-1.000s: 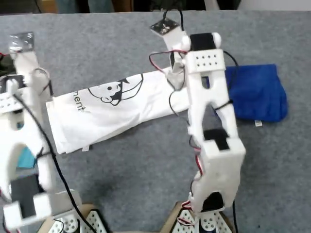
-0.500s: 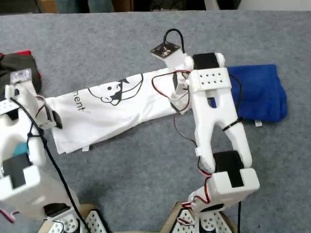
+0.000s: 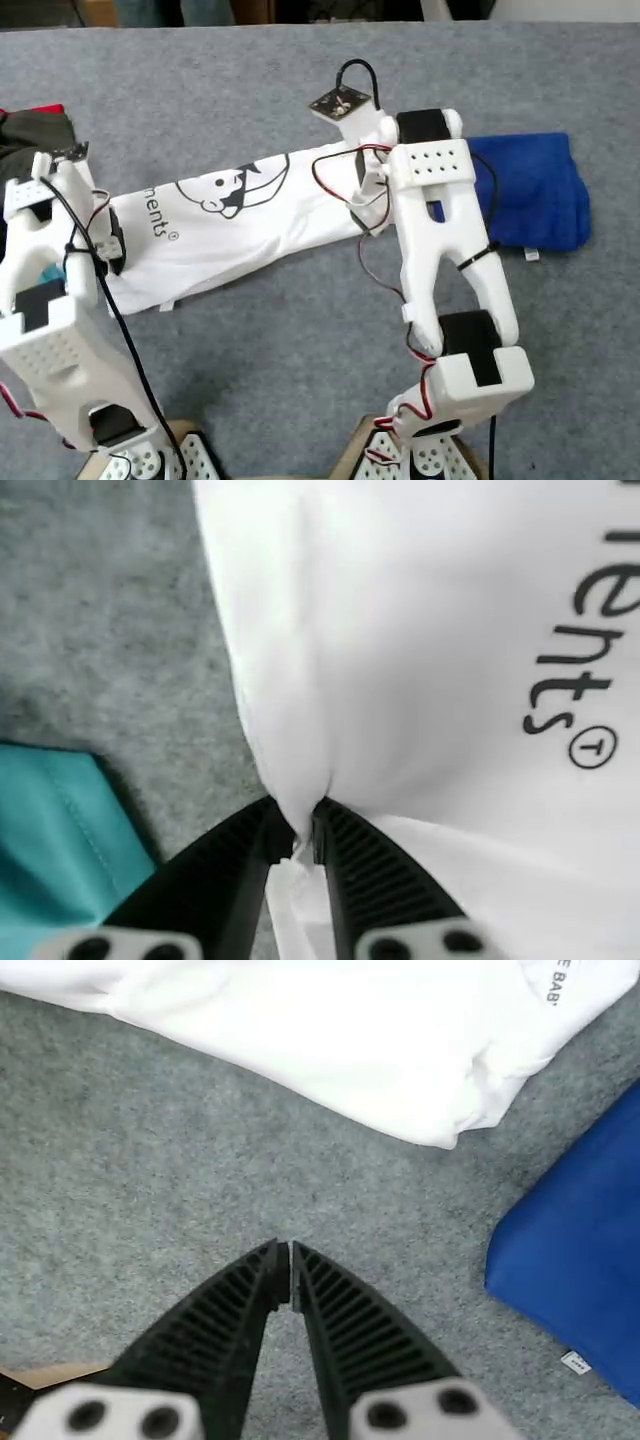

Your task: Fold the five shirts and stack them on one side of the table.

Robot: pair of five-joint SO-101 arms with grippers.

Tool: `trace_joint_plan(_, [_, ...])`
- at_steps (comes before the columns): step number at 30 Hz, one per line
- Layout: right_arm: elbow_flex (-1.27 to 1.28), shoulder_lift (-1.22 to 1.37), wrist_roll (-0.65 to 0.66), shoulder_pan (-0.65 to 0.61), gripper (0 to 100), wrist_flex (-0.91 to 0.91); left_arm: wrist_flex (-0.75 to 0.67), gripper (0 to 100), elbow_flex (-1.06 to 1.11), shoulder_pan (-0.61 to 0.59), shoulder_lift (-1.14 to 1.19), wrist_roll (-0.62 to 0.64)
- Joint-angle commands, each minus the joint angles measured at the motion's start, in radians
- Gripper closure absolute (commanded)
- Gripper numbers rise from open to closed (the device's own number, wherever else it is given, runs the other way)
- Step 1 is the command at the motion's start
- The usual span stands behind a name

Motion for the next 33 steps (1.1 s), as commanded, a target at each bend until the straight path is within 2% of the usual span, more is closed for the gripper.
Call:
trace_joint_plan(1, [-0.039,-0.061,0.003,0.011,98.4,-0.005,0.086,97,-0.097,-0.027,0.005,-0.005])
trace_joint_plan(7, [-0.216,-0.085,0.003,0.009,98.4,-0.008,0.262,97,-0.277,-0.051,-0.141,-0.038])
trace_joint_plan(11, [-0.377,-0.096,0.003,0.011,98.4,-0.014,0.302,97,-0.331,0.074,-0.193,-0.02])
trace_joint_plan(20, [-0.713,-0.091,0.003,0.097,98.4,-0.091,0.302,97,-0.377,0.346,-0.238,0.166])
trace_joint_plan(23, [-0.722,-0.087,-0.018,0.147,98.4,-0.101,0.302,97,-0.384,0.444,-0.259,0.224])
trace_joint_plan(27, [-0.587,-0.088,-0.1,0.232,98.4,-0.203,0.296,97,-0.435,0.587,-0.267,0.325])
trace_joint_plan(29, [-0.53,-0.093,-0.109,0.275,98.4,-0.287,0.295,97,-0.475,0.641,-0.265,0.356])
trace_joint_plan(33, [-0.536,-0.094,-0.114,0.379,98.4,-0.308,0.247,97,-0.533,0.753,-0.264,0.402])
